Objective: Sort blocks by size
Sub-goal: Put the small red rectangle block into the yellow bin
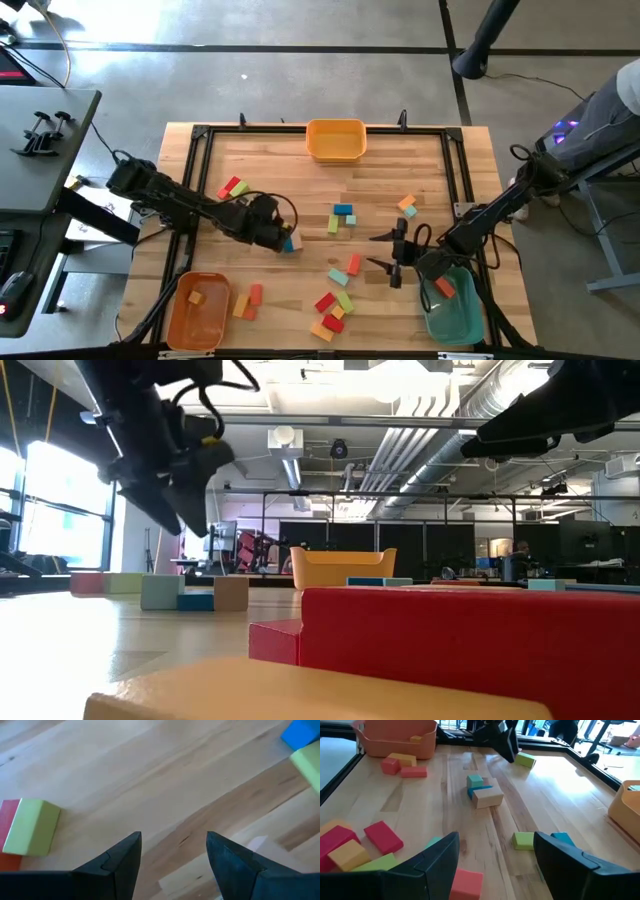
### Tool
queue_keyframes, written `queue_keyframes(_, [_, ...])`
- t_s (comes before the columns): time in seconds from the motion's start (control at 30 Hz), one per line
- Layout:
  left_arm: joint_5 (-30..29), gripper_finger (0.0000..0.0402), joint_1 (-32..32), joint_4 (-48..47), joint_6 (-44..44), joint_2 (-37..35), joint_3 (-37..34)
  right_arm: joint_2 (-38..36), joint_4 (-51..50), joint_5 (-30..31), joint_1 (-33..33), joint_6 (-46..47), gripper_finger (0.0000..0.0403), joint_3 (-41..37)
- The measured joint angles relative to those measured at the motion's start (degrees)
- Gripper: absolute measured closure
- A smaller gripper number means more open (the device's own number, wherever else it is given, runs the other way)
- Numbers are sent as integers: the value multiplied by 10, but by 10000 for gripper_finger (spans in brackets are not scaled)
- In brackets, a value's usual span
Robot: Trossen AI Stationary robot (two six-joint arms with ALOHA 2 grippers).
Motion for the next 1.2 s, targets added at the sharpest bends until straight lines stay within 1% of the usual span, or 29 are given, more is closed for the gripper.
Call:
queue_keyframes(0.2, [0, 190, 0, 2, -12, 0, -21, 0, 0, -1, 0, 3, 151, 0])
queue_keyframes(0.53, [0, 190, 0, 7, -15, 0, -22, 0, -1, -1, 0, 3, 151, 0])
queue_keyframes(0.83, [-4, 190, 0, 53, 16, 0, -22, 0, -1, -2, 0, 3, 151, 0])
queue_keyframes(1.0, [-17, 190, 0, 83, 20, 0, -22, 0, -1, -2, 0, 3, 151, 0])
queue_keyframes(1.2, [-26, 190, 0, 94, 31, 0, -22, 0, -1, -2, 0, 3, 151, 0])
